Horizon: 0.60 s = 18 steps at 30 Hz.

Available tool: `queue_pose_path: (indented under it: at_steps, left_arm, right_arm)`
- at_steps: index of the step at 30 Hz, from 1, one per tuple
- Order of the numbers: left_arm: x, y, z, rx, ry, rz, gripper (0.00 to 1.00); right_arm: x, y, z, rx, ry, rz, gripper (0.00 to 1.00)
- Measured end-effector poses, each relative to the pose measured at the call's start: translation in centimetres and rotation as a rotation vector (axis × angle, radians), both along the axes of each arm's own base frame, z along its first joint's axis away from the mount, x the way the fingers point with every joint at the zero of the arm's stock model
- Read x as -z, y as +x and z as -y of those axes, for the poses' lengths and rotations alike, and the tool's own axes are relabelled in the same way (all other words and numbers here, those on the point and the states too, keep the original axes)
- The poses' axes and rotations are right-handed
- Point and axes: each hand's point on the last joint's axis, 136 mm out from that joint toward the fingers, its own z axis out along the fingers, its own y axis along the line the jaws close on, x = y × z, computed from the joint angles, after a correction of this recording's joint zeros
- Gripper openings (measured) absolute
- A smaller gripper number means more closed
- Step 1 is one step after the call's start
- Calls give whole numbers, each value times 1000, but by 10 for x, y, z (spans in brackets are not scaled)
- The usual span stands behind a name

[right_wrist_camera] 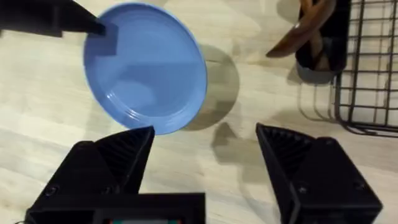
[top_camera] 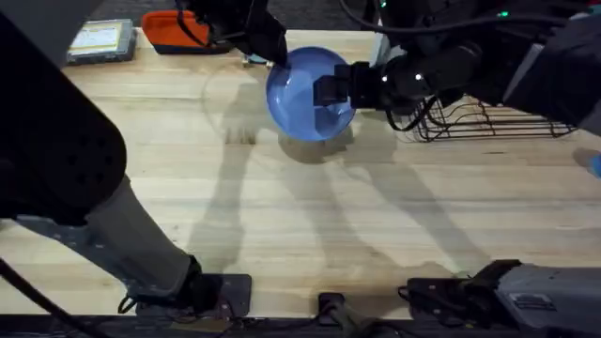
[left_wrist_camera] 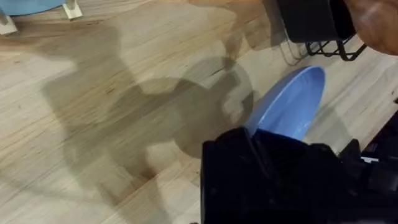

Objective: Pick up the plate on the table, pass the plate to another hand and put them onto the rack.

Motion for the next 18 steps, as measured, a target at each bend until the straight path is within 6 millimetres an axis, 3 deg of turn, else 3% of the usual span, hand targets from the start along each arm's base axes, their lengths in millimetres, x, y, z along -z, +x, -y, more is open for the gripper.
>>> queue_pose_path:
  at_steps: [5, 13, 15, 18]
  left_arm:
    - [0, 0, 0, 0, 0, 0, 42]
    - [0, 0, 0, 0, 0, 0, 41]
    - [0, 0, 0, 0, 0, 0, 41]
    - [0, 0, 0, 0, 0, 0, 41]
  right_arm:
    - [-3, 0, -9, -25, 40, 1, 992]
    - [9, -1, -13, -39, 43, -36, 985]
    - [9, -1, -14, -40, 43, -37, 920]
    - [9, -1, -14, -40, 47, -39, 727]
